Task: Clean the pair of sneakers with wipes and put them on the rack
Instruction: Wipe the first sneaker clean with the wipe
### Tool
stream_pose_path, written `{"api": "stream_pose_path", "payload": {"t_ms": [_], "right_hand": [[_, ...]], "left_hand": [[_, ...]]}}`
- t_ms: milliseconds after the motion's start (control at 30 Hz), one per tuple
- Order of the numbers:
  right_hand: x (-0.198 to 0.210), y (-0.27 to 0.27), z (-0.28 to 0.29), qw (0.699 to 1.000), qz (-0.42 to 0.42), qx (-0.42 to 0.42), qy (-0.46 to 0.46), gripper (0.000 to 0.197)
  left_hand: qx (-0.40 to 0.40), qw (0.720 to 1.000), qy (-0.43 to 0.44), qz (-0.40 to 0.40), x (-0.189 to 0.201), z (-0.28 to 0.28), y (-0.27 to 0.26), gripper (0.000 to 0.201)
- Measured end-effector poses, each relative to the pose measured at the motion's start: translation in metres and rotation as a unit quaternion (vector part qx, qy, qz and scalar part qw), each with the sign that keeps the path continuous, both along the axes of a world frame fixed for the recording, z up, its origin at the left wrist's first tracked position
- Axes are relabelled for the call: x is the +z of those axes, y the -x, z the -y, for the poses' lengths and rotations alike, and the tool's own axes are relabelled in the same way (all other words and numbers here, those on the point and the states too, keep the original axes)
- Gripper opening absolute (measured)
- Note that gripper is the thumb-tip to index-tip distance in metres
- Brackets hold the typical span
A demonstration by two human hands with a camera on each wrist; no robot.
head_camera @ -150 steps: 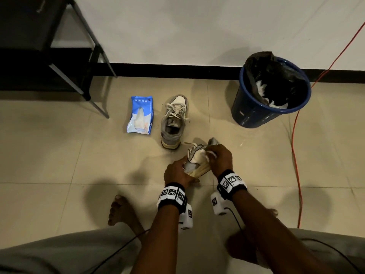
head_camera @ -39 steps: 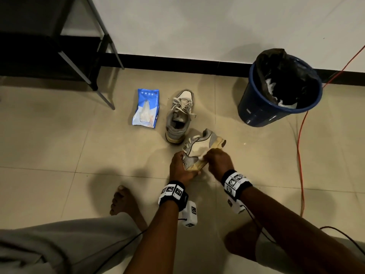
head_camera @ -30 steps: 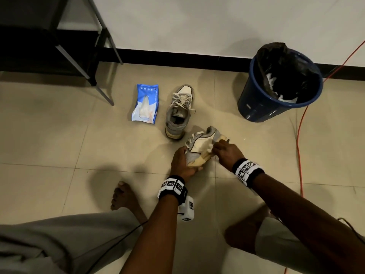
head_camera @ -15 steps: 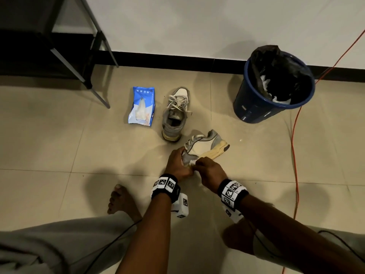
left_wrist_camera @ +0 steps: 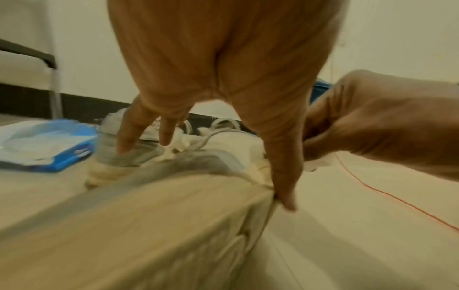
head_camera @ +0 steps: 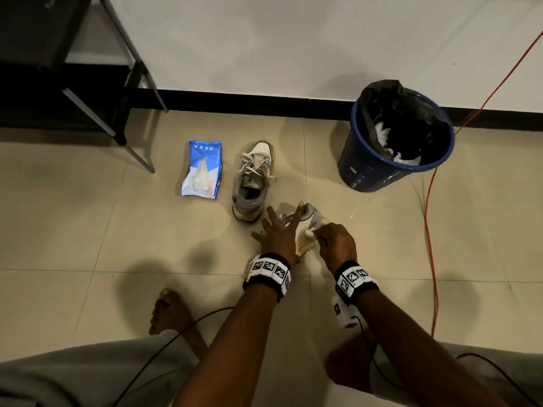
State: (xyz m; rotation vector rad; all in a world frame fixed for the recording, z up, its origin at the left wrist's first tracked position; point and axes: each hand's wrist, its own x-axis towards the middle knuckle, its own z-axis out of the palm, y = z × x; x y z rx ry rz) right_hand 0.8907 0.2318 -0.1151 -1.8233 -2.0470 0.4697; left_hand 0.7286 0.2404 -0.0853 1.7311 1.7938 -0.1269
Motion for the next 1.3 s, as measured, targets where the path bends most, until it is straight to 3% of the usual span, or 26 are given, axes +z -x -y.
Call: {"api": "stream_pose_path", "payload": {"t_ms": [100,167,367,433,533,567,633,700,833,900,967,1000,1133,1233,1300], "right_hand": [[0.004,0.001,0.000,1.000,0.023,0.020,-0.005,0.017],[0.007,0.009,-0.001,0.998,0.041,0.042,-0.002,0.019],[0.005,0.011,-0.012,0.988,0.059,0.137,0.038,0.032],[0.012,0.001,-0.024,0.997,0.033,0.070,0.028,0.033],[0.031,-0.005,-0.030,0.993,-0.067,-0.100,-0.015,0.017],[0.038,0.003,-0.024,0.992,-0.077,-0.093,-0.019,0.014],[0.049,0.027,-0.002,0.999,-0.040,0.012,-0.010,0.012],[0.059,0.034,0.012,0.997,-0.014,0.080,-0.006,0.018],[0.081,0.005,0.005,0.994,-0.035,-0.101,-0.027,0.023],[0.097,0.008,0.021,0.998,-0.034,-0.056,-0.016,0.018],[0.103,0.019,0.040,0.996,0.036,0.068,0.042,0.023],[0.106,0.018,0.041,0.992,0.073,0.087,0.060,0.024],[0.111,-0.001,0.034,0.997,0.040,-0.065,0.022,0.008],[0.111,0.015,0.054,0.997,0.041,0.038,0.062,0.013],[0.111,0.018,0.052,0.996,0.013,0.044,0.071,0.016]], "left_hand": [[0.022,1.000,0.001,-0.007,0.003,-0.008,-0.022,0.090],[0.060,0.998,0.002,-0.037,-0.005,-0.010,-0.023,0.080],[0.050,0.998,-0.006,-0.032,0.001,-0.021,-0.008,0.095],[0.031,0.999,-0.009,-0.037,0.005,-0.019,-0.008,0.100],[0.023,0.999,-0.024,-0.015,0.007,-0.007,-0.009,0.106],[0.027,0.999,-0.037,0.003,0.007,-0.004,-0.009,0.106],[0.037,0.997,-0.059,0.041,0.012,0.003,-0.010,0.103],[0.026,0.995,-0.067,0.064,0.021,0.011,-0.013,0.113],[0.028,0.994,-0.077,0.076,0.031,0.034,-0.022,0.116],[0.027,0.992,-0.091,0.086,0.031,0.049,-0.025,0.114],[0.031,0.989,-0.102,0.099,0.029,0.063,-0.027,0.111],[0.031,0.989,-0.107,0.101,0.027,0.069,-0.027,0.111],[0.018,0.987,-0.127,0.096,0.023,0.095,-0.026,0.121],[0.007,0.987,-0.120,0.110,0.024,0.094,-0.026,0.113],[0.014,0.986,-0.114,0.124,0.024,0.088,-0.021,0.109]]}}
